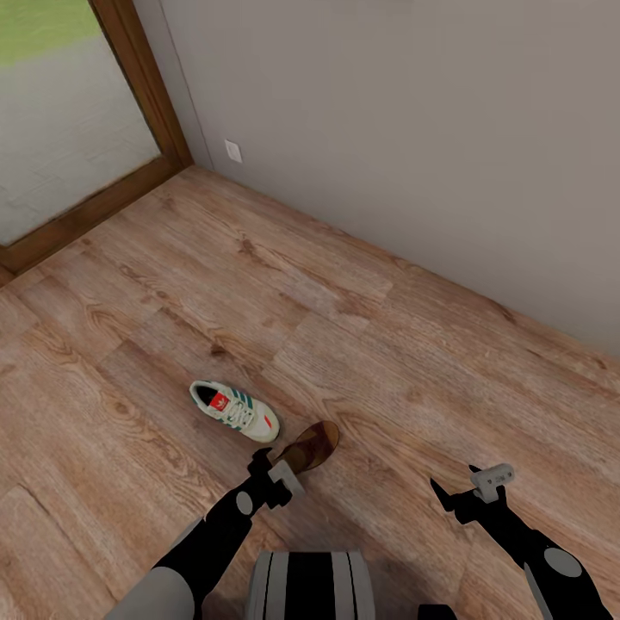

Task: Pick up the two gym shoes and the two sandals from the corridor floor and place them onto the hallstand (shoe rack) in the corridor, making sure they are on the rack and not on the floor. Arrange them so the two gym shoes are next to each other and the two sandals are next to each other.

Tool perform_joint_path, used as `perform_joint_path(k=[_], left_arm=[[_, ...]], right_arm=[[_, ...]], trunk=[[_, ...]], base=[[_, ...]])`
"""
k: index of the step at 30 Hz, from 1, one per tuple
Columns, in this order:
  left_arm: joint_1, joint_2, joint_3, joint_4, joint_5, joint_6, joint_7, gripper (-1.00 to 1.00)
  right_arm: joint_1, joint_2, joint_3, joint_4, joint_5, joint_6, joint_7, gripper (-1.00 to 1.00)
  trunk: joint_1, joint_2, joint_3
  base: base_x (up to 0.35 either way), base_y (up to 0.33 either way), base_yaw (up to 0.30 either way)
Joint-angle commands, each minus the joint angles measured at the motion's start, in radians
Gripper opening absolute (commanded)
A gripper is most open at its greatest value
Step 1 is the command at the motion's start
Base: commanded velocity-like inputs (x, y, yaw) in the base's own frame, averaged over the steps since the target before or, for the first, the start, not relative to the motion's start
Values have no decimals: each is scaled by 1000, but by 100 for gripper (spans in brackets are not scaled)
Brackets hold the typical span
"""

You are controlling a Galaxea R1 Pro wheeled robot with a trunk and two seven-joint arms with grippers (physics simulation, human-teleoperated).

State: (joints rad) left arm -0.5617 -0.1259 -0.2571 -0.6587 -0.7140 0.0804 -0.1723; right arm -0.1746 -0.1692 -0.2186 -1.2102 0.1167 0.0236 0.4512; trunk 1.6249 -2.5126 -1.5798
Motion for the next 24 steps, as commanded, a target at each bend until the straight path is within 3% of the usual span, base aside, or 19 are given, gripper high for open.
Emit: perform_joint_path(k=[1, 10, 21, 24], left_arm=[[0, 0, -2, -2, -7, 5, -2, 100], [0, 3, -23, -1, -7, 7, 6, 100], [0, 3, -25, -1, -7, 7, 8, 100], [0, 3, -25, -1, -7, 7, 8, 100]], right_arm=[[0, 0, -2, -2, 9, 2, 6, 100], [0, 0, -2, -2, 9, 2, 6, 100], [0, 0, -3, -2, 9, 2, 6, 100], [0, 0, -2, -2, 9, 2, 6, 100]], trunk=[[0, 0, -1], [0, 0, -1], [5, -3, -54], [5, -3, -58]], base=[[0, 0, 0], [0, 0, 0], [0, 0, 0], [0, 0, 0]])
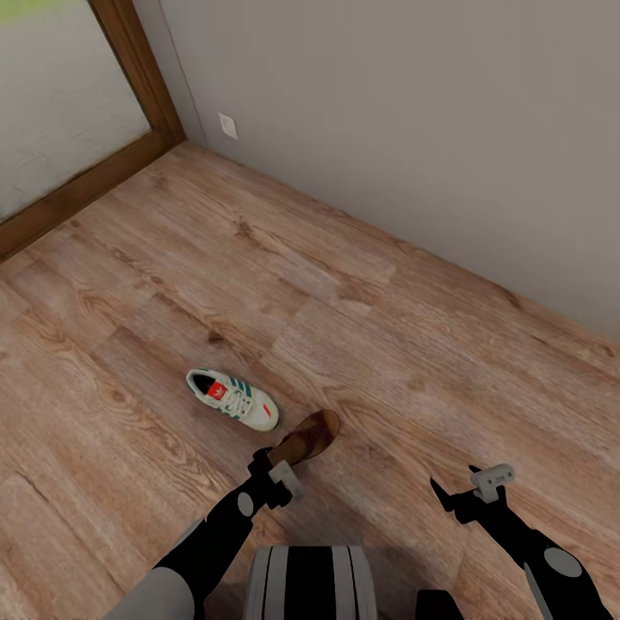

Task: Pick up the two gym shoes and the two sandals from the corridor floor and place them onto the hallstand (shoe rack) in the corridor, making sure they are on the rack and not on the floor. Arrange them so the two gym shoes are next to each other and the two sandals are next to each other.

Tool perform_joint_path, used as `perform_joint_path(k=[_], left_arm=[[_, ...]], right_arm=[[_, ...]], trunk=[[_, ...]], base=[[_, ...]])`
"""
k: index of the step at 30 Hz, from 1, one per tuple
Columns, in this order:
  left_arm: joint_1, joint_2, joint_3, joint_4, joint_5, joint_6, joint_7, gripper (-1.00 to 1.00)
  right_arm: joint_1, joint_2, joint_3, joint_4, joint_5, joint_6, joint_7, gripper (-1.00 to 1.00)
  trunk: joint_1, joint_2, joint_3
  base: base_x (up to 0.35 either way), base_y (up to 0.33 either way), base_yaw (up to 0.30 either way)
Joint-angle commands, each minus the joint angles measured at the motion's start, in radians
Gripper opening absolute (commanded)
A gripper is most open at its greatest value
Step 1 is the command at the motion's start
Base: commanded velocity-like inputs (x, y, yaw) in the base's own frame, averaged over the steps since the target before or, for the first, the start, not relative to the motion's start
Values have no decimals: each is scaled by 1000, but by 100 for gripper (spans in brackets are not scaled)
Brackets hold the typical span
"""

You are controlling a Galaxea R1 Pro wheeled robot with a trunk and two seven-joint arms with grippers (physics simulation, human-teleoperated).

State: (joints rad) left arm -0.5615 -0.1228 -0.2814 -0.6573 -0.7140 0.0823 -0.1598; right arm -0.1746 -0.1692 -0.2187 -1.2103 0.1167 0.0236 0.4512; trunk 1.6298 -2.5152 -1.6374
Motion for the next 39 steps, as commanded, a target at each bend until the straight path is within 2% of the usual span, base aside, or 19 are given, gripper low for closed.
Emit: perform_joint_path(k=[1, 22, 23, 26, 29, 39], left_arm=[[0, 0, 0, -2, -7, 5, -4, 100], [0, 3, 1, -2, -9, 5, 1, 100], [0, 4, 1, -2, -13, 5, 7, 100], [1, 4, 6, -1, -71, 6, 35, 100], [2, 3, 11, -1, -94, 7, 40, 100], [2, 3, 13, -1, -105, 7, 43, 100]], right_arm=[[0, 0, -2, -2, 9, 2, 6, 100], [0, 0, -2, -2, 9, 2, 6, 100], [0, 0, -2, -2, 9, 2, 6, 100], [0, 0, -2, -2, 9, 2, 6, 100], [0, 0, -2, -2, 9, 2, 6, 100], [0, 0, -2, -2, 9, 2, 6, 100]], trunk=[[0, 0, -1], [0, 0, -4], [0, 0, -4], [0, 0, -4], [0, 0, -4], [0, 0, -4]], base=[[0, 0, 0], [0, 0, 0], [0, 0, 0], [0, 0, 0], [0, 0, 0], [0, 0, 0]])
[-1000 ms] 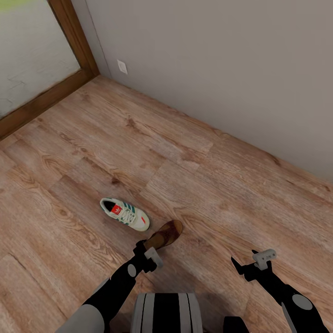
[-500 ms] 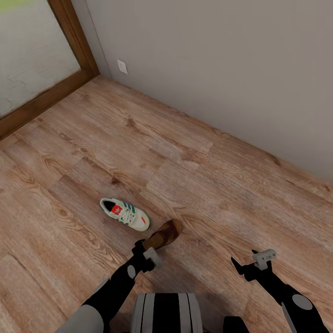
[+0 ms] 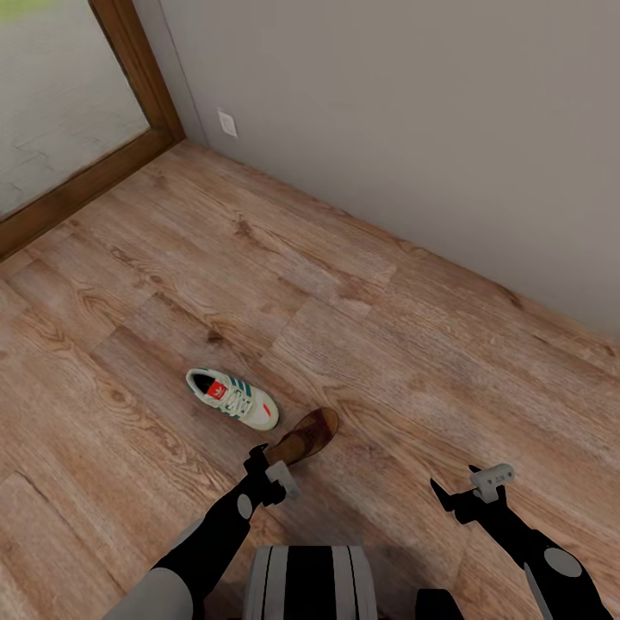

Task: Pick up the two gym shoes and the two sandals from the corridor floor and place them onto the hallstand (shoe rack) in the corridor, making sure they are on the rack and not on the floor. Arrange them so the two gym shoes are next to each other and the two sandals are next to each other.

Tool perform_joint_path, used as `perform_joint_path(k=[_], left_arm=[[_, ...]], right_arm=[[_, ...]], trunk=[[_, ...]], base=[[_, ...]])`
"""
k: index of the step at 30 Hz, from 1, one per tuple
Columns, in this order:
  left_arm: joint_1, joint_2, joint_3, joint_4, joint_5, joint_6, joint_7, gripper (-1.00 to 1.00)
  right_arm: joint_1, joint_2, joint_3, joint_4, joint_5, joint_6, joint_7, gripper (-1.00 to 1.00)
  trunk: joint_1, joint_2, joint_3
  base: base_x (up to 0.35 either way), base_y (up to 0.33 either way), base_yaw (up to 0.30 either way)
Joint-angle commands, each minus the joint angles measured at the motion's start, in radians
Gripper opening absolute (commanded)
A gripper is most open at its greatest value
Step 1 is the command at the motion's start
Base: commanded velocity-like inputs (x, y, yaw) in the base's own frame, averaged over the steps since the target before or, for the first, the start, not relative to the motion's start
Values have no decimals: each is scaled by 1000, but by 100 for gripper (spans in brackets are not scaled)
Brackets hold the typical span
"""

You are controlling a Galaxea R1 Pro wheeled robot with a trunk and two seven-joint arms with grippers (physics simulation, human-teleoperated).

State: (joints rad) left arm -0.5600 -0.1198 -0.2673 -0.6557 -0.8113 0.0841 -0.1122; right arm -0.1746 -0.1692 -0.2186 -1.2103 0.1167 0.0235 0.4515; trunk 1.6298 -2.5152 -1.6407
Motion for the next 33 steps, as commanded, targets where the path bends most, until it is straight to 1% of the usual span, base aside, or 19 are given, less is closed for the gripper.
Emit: perform_joint_path(k=[1, 6, 33], left_arm=[[0, 0, -2, -2, -8, 6, -4, 100], [0, 0, -2, -2, -8, 5, -4, 100], [-2, 0, -4, -6, -10, 7, -3, 100]], right_arm=[[0, 0, -2, -2, 9, 3, 6, 100], [0, 0, -2, -2, 9, 3, 6, 100], [0, 0, -2, -2, 9, 3, 6, 100]], trunk=[[0, 0, -4], [3, -2, -24], [3, -2, -24]], base=[[0, 0, 0], [0, 0, 0], [0, 0, 0]])
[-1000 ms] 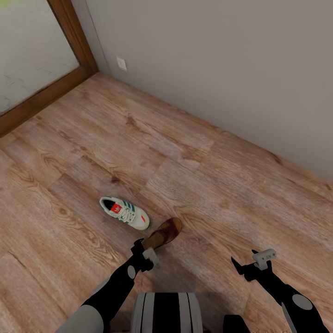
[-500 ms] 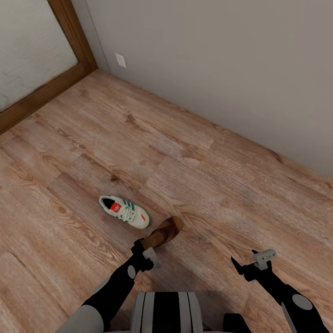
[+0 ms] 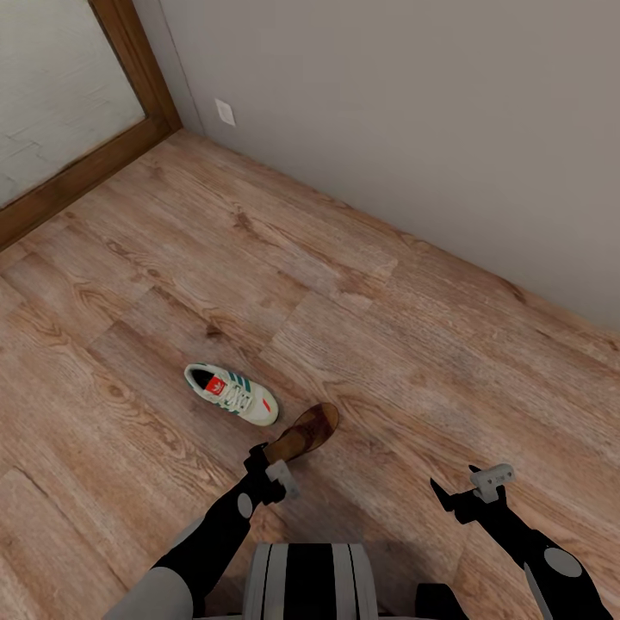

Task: Pick up the two gym shoes and the two sandals from the corridor floor and place them onto the hallstand (shoe rack) in the corridor, making sure they are on the rack and not on the floor. Arrange them so the two gym shoes are next to each other and the two sandals are next to each other.

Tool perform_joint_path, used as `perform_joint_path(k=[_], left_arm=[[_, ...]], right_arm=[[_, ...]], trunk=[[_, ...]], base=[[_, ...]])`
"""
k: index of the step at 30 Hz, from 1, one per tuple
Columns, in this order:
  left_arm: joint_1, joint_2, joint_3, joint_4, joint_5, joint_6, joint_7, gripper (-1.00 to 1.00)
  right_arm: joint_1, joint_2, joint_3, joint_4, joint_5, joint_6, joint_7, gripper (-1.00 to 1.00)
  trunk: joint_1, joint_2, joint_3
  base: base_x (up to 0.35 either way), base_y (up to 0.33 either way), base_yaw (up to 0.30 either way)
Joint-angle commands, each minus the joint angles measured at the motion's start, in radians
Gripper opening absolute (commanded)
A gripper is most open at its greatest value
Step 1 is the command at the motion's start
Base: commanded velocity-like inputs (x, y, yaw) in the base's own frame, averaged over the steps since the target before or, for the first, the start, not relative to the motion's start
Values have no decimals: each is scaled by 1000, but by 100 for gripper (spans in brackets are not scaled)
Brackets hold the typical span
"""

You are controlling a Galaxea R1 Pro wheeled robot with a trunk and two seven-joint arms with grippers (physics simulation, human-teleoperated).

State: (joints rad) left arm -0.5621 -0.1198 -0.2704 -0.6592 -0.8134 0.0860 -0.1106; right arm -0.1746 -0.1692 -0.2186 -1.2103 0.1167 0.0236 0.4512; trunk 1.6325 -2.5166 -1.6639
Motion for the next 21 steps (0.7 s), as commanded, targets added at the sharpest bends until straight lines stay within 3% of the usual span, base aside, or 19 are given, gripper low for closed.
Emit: perform_joint_path(k=[1, 16, 21], left_arm=[[-1, 0, -2, -3, -8, 6, -4, 100], [2, 2, -4, -55, -28, 55, -4, 100], [2, 2, -4, -55, -30, 58, -4, 100]], right_arm=[[0, 0, -2, -2, 9, 2, 6, 100], [0, 0, -2, -2, 9, 2, 6, 100], [0, 0, -2, -2, 9, 2, 6, 100]], trunk=[[0, 0, -1], [0, 0, -1], [2, -1, -20]], base=[[0, 0, 0], [0, 0, 0], [0, 0, 0]])
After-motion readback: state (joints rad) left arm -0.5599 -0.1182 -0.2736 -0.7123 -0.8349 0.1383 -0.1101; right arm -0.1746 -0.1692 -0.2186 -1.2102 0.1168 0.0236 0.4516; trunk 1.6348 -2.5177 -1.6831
